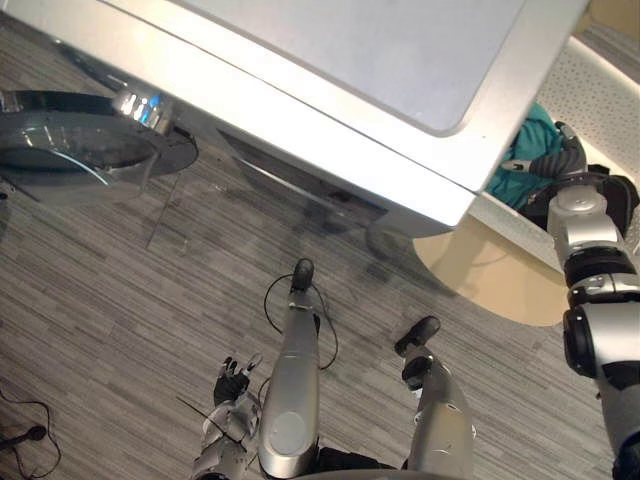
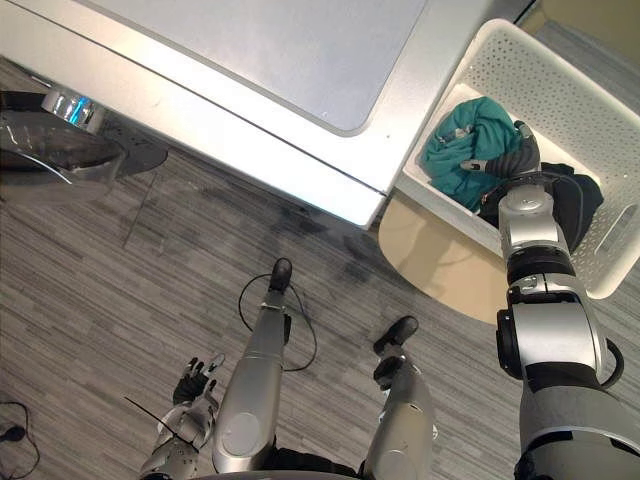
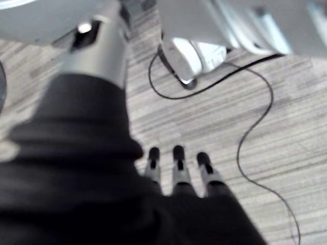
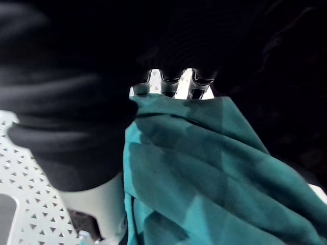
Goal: Pick up the laundry basket with both hands and put the clothes into the washing machine.
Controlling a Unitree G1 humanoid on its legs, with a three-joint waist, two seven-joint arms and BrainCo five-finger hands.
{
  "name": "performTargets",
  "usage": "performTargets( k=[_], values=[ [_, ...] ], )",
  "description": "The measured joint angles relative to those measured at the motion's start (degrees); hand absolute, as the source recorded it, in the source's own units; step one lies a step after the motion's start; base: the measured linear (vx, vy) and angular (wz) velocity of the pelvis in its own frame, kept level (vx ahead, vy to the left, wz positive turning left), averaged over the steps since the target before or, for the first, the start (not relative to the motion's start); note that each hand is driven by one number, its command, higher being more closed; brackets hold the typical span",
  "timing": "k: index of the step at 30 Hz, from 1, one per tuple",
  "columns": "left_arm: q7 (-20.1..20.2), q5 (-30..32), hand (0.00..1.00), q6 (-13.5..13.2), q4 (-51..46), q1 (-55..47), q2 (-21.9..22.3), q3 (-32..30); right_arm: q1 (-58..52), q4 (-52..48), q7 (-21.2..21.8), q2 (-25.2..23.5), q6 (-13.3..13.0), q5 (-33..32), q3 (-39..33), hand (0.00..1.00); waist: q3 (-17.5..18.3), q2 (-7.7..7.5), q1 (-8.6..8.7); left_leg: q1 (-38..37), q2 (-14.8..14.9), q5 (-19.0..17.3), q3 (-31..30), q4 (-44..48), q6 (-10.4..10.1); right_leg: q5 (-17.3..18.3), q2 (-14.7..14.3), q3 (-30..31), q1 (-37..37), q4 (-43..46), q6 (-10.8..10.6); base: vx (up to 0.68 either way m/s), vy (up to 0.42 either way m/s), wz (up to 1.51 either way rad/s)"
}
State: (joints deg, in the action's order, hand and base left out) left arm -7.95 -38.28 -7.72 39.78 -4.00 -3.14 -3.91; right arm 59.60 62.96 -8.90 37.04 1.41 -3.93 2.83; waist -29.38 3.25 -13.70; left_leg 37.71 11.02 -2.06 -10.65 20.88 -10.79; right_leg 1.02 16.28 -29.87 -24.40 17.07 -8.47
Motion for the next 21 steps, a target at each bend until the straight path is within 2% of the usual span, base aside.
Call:
performTargets(
  k=[2,4,5,6,9,10,15,18,21],
  values=[
    [-0.07,-0.05,0.00,-0.01,-0.34,0.29,0.08,0.20,0.89,1.92,-0.08,0.39,0.12,0.02,0.03,0.00,0.00,0.05,-0.17,0.94,-0.03,0.02,-0.12,0.10,0.03,-0.04,-0.03,-0.04,-0.86,0.04,0.05,-0.01,0.010,-0.02],
    [-0.89,-0.45,0.00,-0.13,-2.74,0.77,0.22,1.64,1.84,4.09,-0.68,2.80,0.19,0.06,0.45,0.00,0.14,0.70,-1.46,3.42,-0.06,0.20,-0.29,0.45,0.26,-0.29,-0.07,-0.19,-3.10,0.14,0.11,-0.04,0.027,-0.06],
    [-0.92,-0.48,0.00,-0.17,-3.92,0.80,0.41,1.76,2.26,4.36,-0.93,3.46,0.18,0.06,0.50,0.00,0.15,1.04,-1.56,4.43,-0.13,0.23,-0.50,0.72,0.30,-0.35,-0.07,-0.29,-3.85,0.21,0.12,-0.04,0.039,0.00],
    [-0.99,-0.59,0.00,-0.44,-5.73,0.84,0.78,1.80,3.79,4.72,-1.28,4.70,0.04,0.09,0.57,0.00,0.13,1.69,-1.67,6.69,-0.27,0.28,-1.15,1.45,0.37,-0.61,-0.09,-0.93,-5.43,0.35,0.21,-0.05,0.046,0.03],
    [-1.20,-1.45,0.00,-1.20,-9.18,2.43,1.14,2.09,6.73,4.95,-3.59,10.09,-0.51,0.14,1.82,0.00,0.04,2.27,-2.11,11.08,-1.08,1.57,-2.47,1.17,0.36,-1.02,0.31,-1.94,-9.22,0.59,0.31,-0.05,0.060,0.08],
    [-1.27,-1.52,0.00,-1.67,-10.34,3.29,2.16,2.05,6.87,4.90,-4.51,12.08,-0.76,0.16,2.07,1.00,0.11,2.92,-2.88,12.63,-1.41,1.96,-3.18,1.07,0.42,-1.01,0.72,-2.71,-10.42,1.05,0.30,-0.03,0.054,0.14],
    [-2.33,-1.52,0.00,-2.20,-13.07,3.52,4.97,1.70,7.56,-0.21,-6.28,14.39,-1.02,2.63,2.88,1.00,0.08,3.19,-3.57,15.81,-2.18,2.57,-3.34,1.47,0.51,-0.81,2.09,-2.92,-14.13,3.47,0.42,-0.01,0.053,0.03],
    [-2.33,-1.53,0.00,-2.62,-14.60,3.52,5.51,1.42,6.59,-3.76,-6.52,16.41,-1.15,5.39,4.33,1.00,0.15,3.26,-4.42,17.29,-2.26,2.62,-3.65,1.53,0.38,0.82,2.85,-3.14,-16.28,6.11,0.62,-0.02,0.018,0.03],
    [-2.36,-1.62,0.00,-2.68,-14.53,3.52,6.48,0.48,5.69,-6.25,-6.39,16.43,-1.33,5.71,4.35,1.00,0.25,3.26,-4.46,17.91,-2.22,2.80,-4.20,1.48,0.11,1.61,3.01,-3.53,-16.96,7.39,0.73,0.02,-0.001,0.06]
  ],
)
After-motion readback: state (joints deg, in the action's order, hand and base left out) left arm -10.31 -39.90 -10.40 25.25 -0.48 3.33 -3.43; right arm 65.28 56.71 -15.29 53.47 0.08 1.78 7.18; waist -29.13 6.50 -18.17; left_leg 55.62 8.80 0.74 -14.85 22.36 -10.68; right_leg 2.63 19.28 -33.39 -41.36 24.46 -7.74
